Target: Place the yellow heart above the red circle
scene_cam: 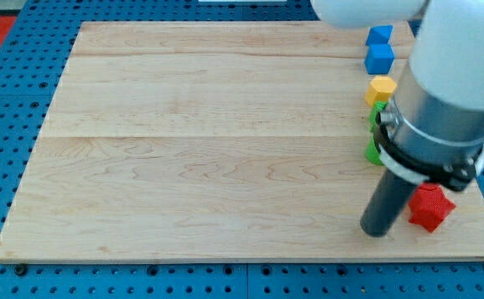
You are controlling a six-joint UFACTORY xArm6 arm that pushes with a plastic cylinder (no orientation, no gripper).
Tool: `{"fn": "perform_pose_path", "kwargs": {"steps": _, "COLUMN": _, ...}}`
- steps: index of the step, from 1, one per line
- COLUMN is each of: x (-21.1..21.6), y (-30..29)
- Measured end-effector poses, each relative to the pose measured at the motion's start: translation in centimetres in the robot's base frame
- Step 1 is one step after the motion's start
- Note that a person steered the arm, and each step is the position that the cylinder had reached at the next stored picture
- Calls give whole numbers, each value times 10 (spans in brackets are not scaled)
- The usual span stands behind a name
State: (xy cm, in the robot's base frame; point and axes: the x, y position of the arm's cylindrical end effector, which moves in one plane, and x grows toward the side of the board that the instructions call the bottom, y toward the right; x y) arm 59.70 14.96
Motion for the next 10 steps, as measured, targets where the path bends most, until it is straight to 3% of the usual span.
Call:
{"fn": "perform_pose_path", "kwargs": {"steps": 2, "x": 22, "y": 0}}
{"fn": "perform_pose_path", "kwargs": {"steps": 3, "x": 21, "y": 38}}
{"fn": "perform_pose_path", "kwargs": {"steps": 4, "x": 20, "y": 118}}
{"fn": "perform_pose_path", "kwargs": {"steps": 5, "x": 21, "y": 128}}
{"fn": "perform_pose_path", "kwargs": {"steps": 6, "x": 4, "y": 128}}
{"fn": "perform_pose_path", "kwargs": {"steps": 7, "x": -69, "y": 129}}
{"fn": "perform_pose_path", "kwargs": {"steps": 8, "x": -78, "y": 129}}
{"fn": "perform_pose_path", "kwargs": {"steps": 9, "x": -121, "y": 134}}
{"fn": "perform_pose_path", "kwargs": {"steps": 10, "x": -123, "y": 134}}
